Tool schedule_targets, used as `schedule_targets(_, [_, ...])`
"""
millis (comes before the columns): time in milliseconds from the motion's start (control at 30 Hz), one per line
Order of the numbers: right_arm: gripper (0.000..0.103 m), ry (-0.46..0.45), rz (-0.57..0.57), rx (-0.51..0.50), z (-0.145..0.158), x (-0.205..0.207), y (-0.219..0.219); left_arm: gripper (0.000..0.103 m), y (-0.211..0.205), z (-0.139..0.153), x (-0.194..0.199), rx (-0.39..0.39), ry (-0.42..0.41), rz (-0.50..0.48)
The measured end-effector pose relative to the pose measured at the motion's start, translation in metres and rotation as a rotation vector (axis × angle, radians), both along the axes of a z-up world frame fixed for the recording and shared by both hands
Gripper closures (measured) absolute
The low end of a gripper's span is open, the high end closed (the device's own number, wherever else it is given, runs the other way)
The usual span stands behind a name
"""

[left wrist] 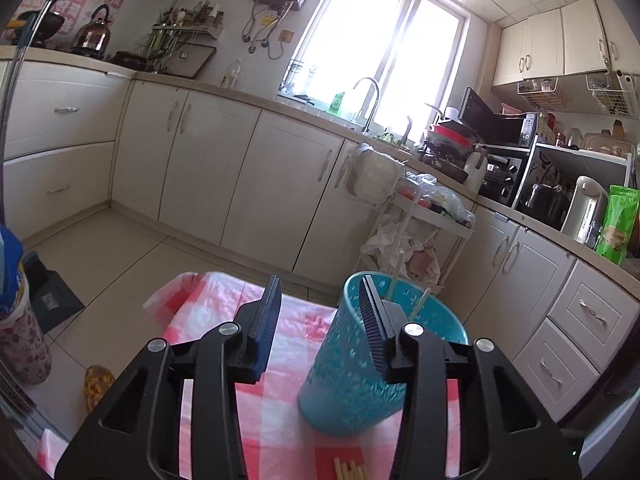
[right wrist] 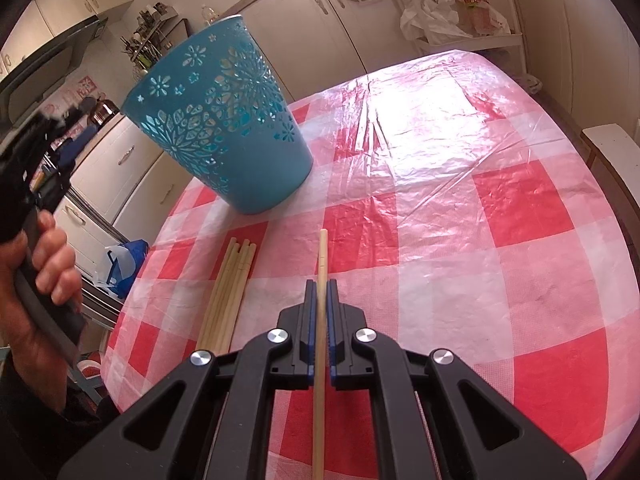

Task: Organize utensils
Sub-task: 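Carry the chopstick over the teal bin and open the right gripper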

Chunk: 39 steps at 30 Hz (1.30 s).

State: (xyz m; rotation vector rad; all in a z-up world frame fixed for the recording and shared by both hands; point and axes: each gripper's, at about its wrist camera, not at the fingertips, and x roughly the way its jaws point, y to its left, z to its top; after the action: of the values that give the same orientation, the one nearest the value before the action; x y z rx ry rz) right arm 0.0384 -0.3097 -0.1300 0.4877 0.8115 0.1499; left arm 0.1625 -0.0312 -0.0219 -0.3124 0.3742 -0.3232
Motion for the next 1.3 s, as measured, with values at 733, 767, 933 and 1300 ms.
schedule_targets(733, [0.097,-0.652,-0.176,0.009,0.216,0.068,0.03,0.058,0.067,-0.05,-0.079,-0.058,0.148,-0.021])
schedule_targets(767, [0.097,-0.661,-0.194,0.006,0.219,0.076,0.031,0.058,0.067,-0.05,-0.08,-0.063,0.151,-0.025])
schedule_targets(933, [0.097,-0.658,-0.254,-0.021,0.218,0.125,0.036,0.058,0.075,-0.051,-0.079,-0.087,0.164,-0.028])
schedule_targets(1300, [0.097,-0.541,-0.229,-0.108,0.18,0.165,0.054,0.058,0.089,-0.061,-0.068,-0.137,0.186,-0.014])
